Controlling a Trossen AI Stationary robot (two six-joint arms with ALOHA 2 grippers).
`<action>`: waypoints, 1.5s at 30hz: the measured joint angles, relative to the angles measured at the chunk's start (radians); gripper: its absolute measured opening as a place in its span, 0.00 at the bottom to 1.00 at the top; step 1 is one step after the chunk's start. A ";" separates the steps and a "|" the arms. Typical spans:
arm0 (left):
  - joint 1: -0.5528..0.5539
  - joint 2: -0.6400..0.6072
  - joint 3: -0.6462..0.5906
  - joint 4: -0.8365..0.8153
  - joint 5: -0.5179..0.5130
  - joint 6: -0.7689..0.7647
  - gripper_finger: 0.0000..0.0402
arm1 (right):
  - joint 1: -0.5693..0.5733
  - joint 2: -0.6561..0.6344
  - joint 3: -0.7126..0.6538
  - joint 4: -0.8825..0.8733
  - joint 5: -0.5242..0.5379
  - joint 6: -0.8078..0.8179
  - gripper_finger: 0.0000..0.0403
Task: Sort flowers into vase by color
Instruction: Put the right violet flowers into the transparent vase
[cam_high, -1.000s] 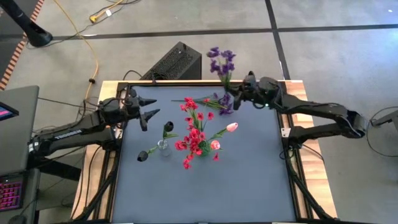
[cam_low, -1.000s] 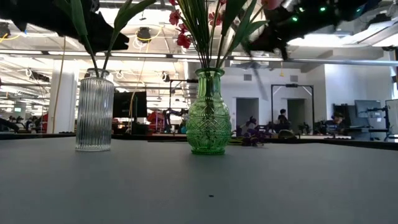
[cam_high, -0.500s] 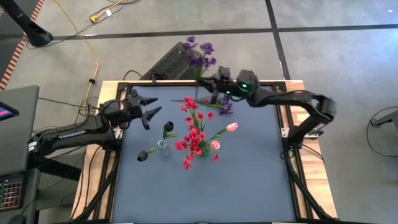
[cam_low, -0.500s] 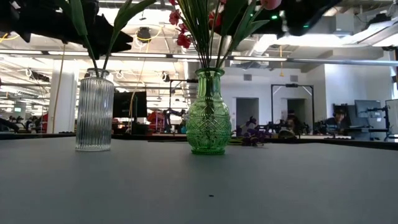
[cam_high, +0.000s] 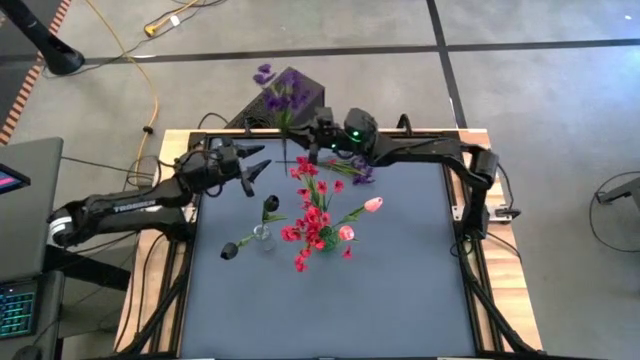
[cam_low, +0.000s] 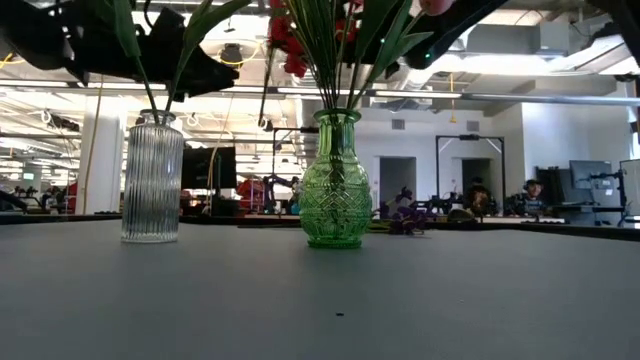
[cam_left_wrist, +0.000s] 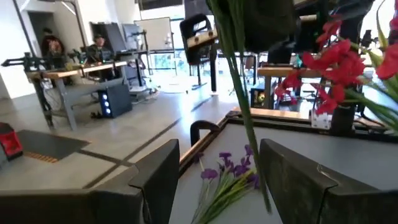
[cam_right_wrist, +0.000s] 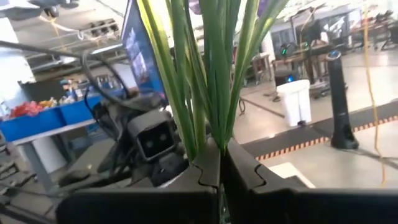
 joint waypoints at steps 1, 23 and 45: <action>0.008 0.020 0.001 0.014 0.015 0.005 0.53 | 0.003 0.013 0.008 -0.004 -0.006 0.000 0.08; 0.049 0.301 0.044 0.228 0.290 -0.098 0.53 | 0.032 0.065 0.033 0.037 -0.015 -0.074 0.08; 0.048 0.312 0.055 0.218 0.377 -0.138 0.18 | 0.053 0.065 0.032 0.000 -0.096 -0.113 0.08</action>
